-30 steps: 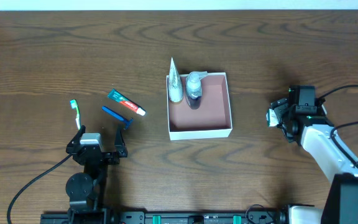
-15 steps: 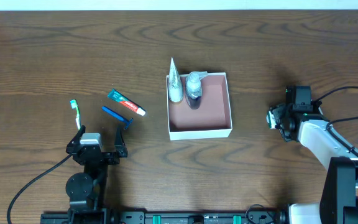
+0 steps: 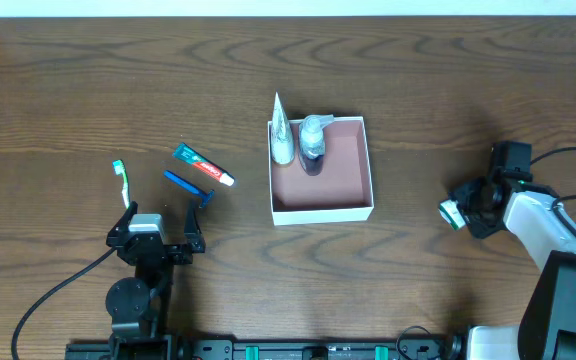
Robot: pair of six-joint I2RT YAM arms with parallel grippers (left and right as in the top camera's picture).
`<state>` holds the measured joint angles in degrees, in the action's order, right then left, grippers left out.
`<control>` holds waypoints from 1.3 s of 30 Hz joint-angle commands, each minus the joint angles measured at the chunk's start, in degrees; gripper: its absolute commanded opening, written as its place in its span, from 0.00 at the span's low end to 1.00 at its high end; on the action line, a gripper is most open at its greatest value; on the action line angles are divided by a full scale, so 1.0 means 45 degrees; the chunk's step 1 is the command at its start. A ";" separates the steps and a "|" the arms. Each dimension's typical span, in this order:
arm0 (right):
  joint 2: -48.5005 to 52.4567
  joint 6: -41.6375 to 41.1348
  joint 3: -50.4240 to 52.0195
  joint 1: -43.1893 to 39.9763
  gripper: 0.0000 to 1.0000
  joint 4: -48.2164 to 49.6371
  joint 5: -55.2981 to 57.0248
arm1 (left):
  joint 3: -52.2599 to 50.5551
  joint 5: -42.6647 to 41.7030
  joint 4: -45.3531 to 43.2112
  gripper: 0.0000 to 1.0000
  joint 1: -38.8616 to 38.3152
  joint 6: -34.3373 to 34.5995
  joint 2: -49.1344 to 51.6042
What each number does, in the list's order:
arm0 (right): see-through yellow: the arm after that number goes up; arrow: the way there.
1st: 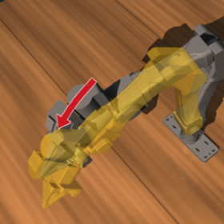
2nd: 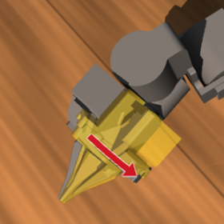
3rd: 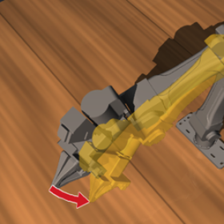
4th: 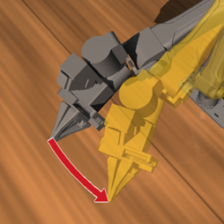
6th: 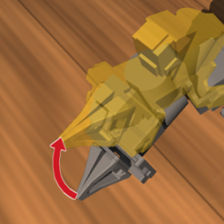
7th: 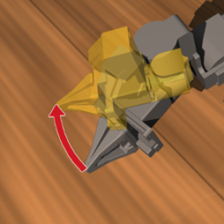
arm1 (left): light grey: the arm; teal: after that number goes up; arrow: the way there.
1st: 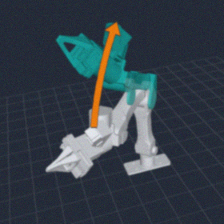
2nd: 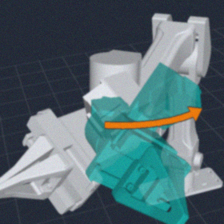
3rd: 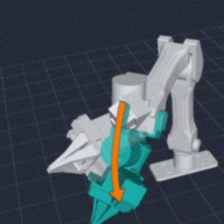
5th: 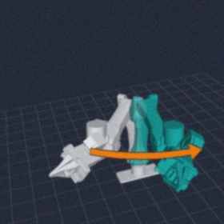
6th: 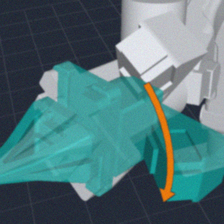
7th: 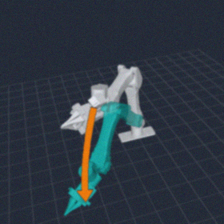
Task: Pack container
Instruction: 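Move the right gripper to the green soap package and grasp it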
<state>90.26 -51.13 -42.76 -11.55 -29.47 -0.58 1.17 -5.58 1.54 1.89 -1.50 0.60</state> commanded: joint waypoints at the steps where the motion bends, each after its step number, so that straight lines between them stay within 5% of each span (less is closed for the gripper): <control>1: 0.0384 0.1175 0.0306 -0.0257 0.54 -0.0563 0.1049 | -0.0209 -0.0141 0.0457 0.98 0.0068 -0.0068 -0.0058; 13: 0.0384 0.3065 0.0301 -0.0253 0.55 -0.0831 0.1224 | -0.0209 -0.0141 0.0461 0.98 0.0068 -0.0068 -0.0058; 25: 0.0384 0.4255 0.0233 -0.0253 0.21 -0.0165 -0.0471 | -0.0209 -0.0141 0.0461 0.98 0.0068 -0.0068 -0.0058; 30: 0.0384 0.4857 0.0000 -0.0248 0.22 0.0102 -0.1370 | -0.0209 -0.0141 0.0461 0.98 0.0068 -0.0073 -0.0058; 35: 0.0384 0.5008 -0.0238 -0.0248 0.37 0.0034 -0.1404 | -0.0209 -0.0141 0.0457 0.98 0.0068 -0.0068 -0.0058; 39: 0.0384 0.5013 -0.0238 -0.0248 0.19 -0.0160 -0.1399 | -0.0209 -0.0141 0.0457 0.98 0.0068 -0.0073 -0.0058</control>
<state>90.76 -29.63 -43.81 -12.21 -29.41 -6.02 1.17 -5.58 1.54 1.89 -1.52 0.60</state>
